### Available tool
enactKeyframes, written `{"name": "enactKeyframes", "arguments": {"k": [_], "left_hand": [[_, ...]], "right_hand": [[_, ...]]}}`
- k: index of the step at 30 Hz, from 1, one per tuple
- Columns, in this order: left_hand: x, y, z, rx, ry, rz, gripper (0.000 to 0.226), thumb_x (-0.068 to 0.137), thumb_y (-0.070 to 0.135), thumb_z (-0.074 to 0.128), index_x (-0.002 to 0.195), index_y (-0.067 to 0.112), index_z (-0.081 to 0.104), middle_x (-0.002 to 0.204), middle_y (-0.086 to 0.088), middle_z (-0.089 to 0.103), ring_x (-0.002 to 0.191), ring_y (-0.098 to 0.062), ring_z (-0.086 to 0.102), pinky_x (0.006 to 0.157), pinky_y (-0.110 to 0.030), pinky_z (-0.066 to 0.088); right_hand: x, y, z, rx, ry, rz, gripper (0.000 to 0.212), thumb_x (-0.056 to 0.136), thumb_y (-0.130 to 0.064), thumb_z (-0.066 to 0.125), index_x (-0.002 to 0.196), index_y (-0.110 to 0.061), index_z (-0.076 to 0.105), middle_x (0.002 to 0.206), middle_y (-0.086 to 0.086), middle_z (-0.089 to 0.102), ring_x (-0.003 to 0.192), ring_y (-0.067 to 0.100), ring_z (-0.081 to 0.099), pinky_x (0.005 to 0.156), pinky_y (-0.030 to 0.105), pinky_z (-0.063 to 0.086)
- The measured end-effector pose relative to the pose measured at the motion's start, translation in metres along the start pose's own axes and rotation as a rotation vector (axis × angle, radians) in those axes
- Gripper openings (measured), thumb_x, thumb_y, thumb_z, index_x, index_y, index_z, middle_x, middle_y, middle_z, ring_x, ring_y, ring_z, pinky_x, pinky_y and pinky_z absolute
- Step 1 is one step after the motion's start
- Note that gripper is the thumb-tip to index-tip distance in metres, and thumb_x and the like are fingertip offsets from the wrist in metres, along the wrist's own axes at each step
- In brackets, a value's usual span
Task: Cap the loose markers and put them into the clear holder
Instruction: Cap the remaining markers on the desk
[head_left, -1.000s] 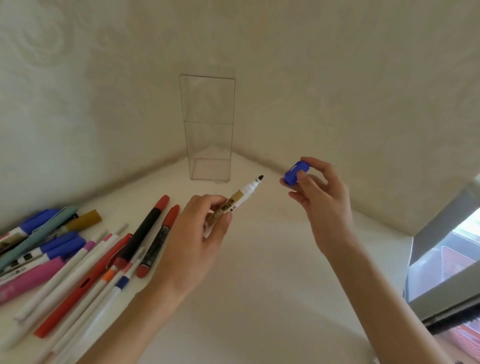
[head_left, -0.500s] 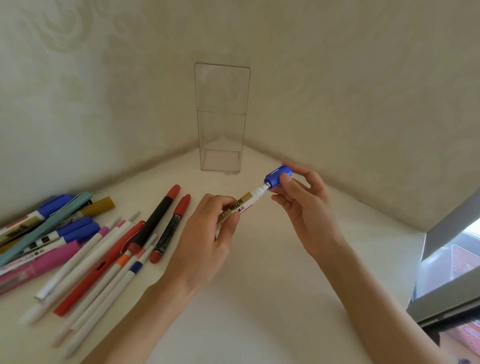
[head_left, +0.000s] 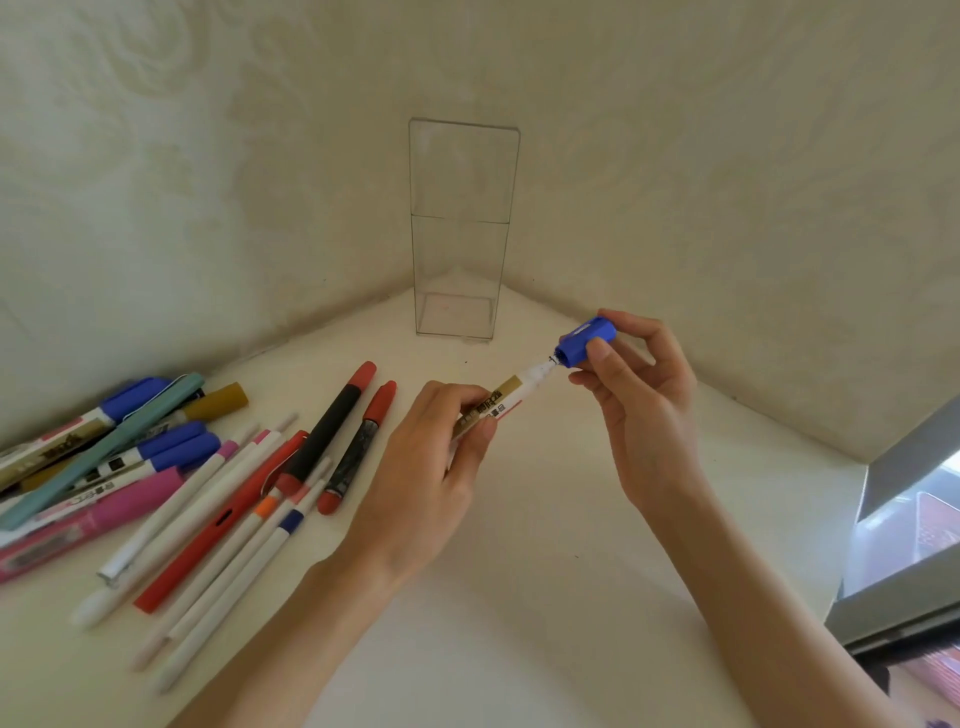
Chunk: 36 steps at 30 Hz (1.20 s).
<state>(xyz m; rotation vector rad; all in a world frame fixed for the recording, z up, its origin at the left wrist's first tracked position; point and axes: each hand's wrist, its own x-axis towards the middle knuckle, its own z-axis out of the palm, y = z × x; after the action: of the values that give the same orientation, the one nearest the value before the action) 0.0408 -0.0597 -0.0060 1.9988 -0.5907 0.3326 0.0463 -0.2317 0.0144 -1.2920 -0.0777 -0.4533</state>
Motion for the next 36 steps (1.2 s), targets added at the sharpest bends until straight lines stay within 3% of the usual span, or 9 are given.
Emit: {"name": "enactKeyframes", "arguments": {"k": [6,13,18,21,24,26,30,34,36], "left_hand": [[-0.001,0.0,0.0,0.027,0.012,0.021,0.018,0.091,0.02,0.052,0.108,0.014,0.057,0.09,0.004,0.055,0.076,-0.001,0.049,0.065,-0.006,0.038],[-0.004,0.006,-0.002,-0.097,0.023,-0.017,0.013,0.091,0.02,0.052,0.102,0.016,0.058,0.077,0.011,0.049,0.064,-0.003,0.046,0.057,-0.011,0.037],[-0.004,0.006,-0.002,-0.121,-0.027,-0.123,0.008,0.092,0.024,0.052,0.098,0.02,0.056,0.075,0.01,0.051,0.062,-0.006,0.05,0.054,-0.015,0.039],[-0.002,0.014,0.002,-0.074,-0.083,-0.18,0.016,0.09,0.033,0.052,0.095,0.019,0.058,0.085,0.003,0.059,0.064,-0.008,0.061,0.056,-0.023,0.05],[-0.002,0.02,0.002,0.132,-0.128,-0.187,0.028,0.086,0.048,0.05,0.094,0.022,0.058,0.084,0.007,0.061,0.069,-0.007,0.061,0.065,-0.028,0.054],[-0.003,0.014,-0.01,0.191,-0.145,-0.233,0.031,0.085,0.051,0.051,0.099,0.024,0.058,0.084,0.012,0.06,0.067,-0.002,0.059,0.061,-0.019,0.051],[-0.002,-0.005,-0.04,0.245,-0.113,-0.27,0.027,0.085,0.04,0.057,0.107,0.025,0.057,0.09,0.017,0.056,0.071,0.004,0.054,0.058,-0.007,0.041],[0.021,-0.026,-0.05,0.246,-0.057,-0.219,0.04,0.084,0.036,0.06,0.122,0.027,0.048,0.117,0.01,0.048,0.083,0.007,0.051,0.064,-0.005,0.037],[0.042,-0.033,-0.055,0.197,-0.03,-0.2,0.047,0.084,0.035,0.061,0.127,0.026,0.043,0.127,0.007,0.046,0.092,0.004,0.05,0.071,-0.007,0.036]], "right_hand": [[-0.006,0.005,0.006,-0.068,-0.095,-0.007,0.016,0.08,-0.01,0.061,0.094,-0.017,0.061,0.091,0.016,0.069,0.086,0.027,0.062,0.07,0.025,0.049],[-0.006,0.007,0.012,0.004,-0.102,-0.033,0.024,0.078,-0.008,0.059,0.074,-0.031,0.064,0.083,-0.001,0.07,0.075,0.019,0.06,0.069,0.025,0.047],[-0.008,0.013,0.01,-0.034,-0.108,0.032,0.015,0.079,-0.011,0.059,0.088,-0.022,0.064,0.078,0.002,0.069,0.073,0.019,0.059,0.069,0.026,0.048],[-0.004,0.015,0.009,-0.139,-0.126,0.129,0.019,0.084,-0.013,0.055,0.101,-0.015,0.064,0.076,0.002,0.066,0.073,0.019,0.054,0.072,0.03,0.046],[-0.001,0.012,0.014,-0.3,-0.124,0.136,0.021,0.092,-0.005,0.051,0.105,-0.015,0.064,0.07,-0.001,0.063,0.062,0.009,0.052,0.064,0.026,0.042],[-0.002,0.014,0.018,-0.441,-0.136,0.153,0.021,0.091,-0.005,0.052,0.104,-0.017,0.062,0.069,0.002,0.063,0.057,0.004,0.053,0.06,0.019,0.041],[-0.005,0.02,0.023,-0.75,-0.208,0.232,0.018,0.091,-0.024,0.057,0.108,-0.026,0.05,0.076,0.002,0.066,0.057,0.002,0.051,0.056,0.014,0.039],[-0.01,0.024,0.035,-1.215,-0.361,0.093,0.032,0.088,-0.046,0.054,0.113,-0.026,0.051,0.089,-0.004,0.061,0.084,0.011,0.055,0.068,0.022,0.044],[0.004,0.018,0.038,-1.301,-0.4,0.052,0.04,0.088,-0.051,0.052,0.118,-0.025,0.051,0.091,-0.004,0.061,0.089,0.014,0.055,0.074,0.027,0.046]]}}
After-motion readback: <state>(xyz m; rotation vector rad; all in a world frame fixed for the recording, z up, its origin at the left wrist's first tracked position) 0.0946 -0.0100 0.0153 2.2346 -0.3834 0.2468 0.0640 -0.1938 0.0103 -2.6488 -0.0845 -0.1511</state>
